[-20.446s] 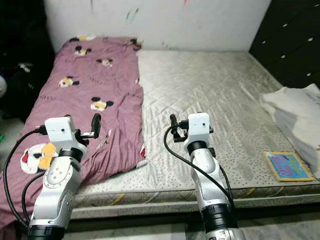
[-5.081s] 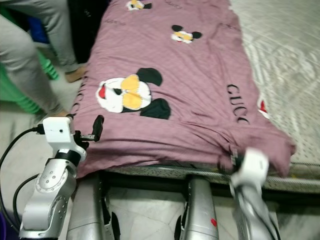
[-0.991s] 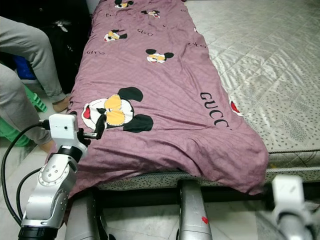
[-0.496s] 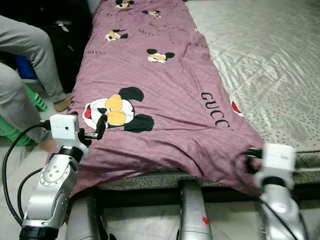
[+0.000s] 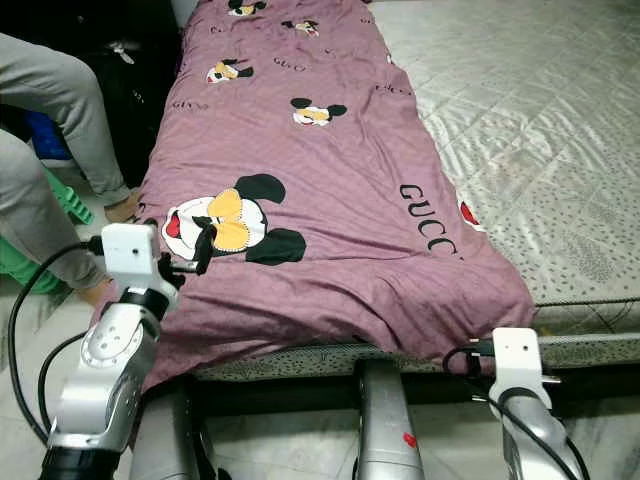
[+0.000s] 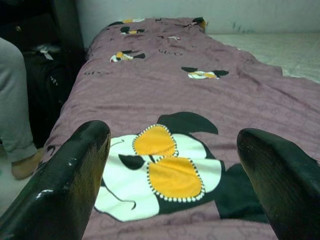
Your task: Clean up the room
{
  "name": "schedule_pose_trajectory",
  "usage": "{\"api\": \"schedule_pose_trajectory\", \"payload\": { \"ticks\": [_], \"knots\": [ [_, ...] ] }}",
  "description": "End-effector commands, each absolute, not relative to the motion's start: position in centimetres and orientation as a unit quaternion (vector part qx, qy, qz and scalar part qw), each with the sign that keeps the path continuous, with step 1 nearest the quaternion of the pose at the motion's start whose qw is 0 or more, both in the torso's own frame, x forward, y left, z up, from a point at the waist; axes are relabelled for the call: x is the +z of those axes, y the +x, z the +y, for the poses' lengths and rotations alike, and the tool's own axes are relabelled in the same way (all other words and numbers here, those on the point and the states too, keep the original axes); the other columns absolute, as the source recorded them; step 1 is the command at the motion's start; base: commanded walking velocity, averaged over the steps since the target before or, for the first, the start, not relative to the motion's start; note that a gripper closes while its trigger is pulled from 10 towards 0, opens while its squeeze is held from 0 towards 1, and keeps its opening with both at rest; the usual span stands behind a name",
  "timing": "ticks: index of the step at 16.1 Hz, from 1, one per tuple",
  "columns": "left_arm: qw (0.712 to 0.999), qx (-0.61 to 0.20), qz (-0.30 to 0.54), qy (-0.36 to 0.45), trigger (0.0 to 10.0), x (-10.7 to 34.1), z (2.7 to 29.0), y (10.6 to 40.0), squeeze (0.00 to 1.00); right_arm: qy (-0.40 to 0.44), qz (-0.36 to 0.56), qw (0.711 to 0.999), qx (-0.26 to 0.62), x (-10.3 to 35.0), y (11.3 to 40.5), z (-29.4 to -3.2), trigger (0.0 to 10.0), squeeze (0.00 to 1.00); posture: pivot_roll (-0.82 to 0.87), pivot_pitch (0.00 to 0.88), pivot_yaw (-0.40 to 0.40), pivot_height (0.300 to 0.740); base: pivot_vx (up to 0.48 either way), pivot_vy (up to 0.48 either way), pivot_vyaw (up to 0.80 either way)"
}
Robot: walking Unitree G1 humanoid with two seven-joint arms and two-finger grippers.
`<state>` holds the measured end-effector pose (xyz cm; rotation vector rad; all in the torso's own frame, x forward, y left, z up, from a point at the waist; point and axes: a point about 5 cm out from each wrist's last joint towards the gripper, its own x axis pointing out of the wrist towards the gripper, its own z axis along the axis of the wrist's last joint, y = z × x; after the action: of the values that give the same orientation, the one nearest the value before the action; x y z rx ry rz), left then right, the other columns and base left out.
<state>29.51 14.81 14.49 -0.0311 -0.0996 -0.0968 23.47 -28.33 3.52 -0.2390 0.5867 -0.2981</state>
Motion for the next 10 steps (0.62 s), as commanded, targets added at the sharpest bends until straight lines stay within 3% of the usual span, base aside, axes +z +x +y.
{"api": "schedule_pose_trajectory", "payload": {
  "ticks": [1, 5, 10],
  "knots": [
    [0.998, -0.040, -0.047, -0.012, 10.0, 14.3, 15.3, 29.7, 0.00, -0.115, 0.290, 0.936, -0.162, 3.5, 23.9, -28.8, 10.0, 0.00, -0.08, 0.073, 0.026, 0.507, 0.000, 0.000, 0.00],
    [0.998, -0.028, -0.059, -0.011, 10.0, 14.7, 15.6, 30.2, 0.00, -0.172, 0.159, 0.943, -0.237, 8.6, 27.7, -29.9, 10.0, 0.00, -0.08, 0.023, 0.021, 0.507, 0.000, 0.000, 0.00],
    [0.997, -0.021, -0.076, -0.011, 10.0, 15.2, 15.9, 31.3, 0.00, -0.192, 0.115, 0.935, -0.274, 10.4, 29.2, -30.0, 10.0, 0.00, -0.09, 0.000, 0.024, 0.507, 0.000, 0.000, 0.00]
  ]
}}
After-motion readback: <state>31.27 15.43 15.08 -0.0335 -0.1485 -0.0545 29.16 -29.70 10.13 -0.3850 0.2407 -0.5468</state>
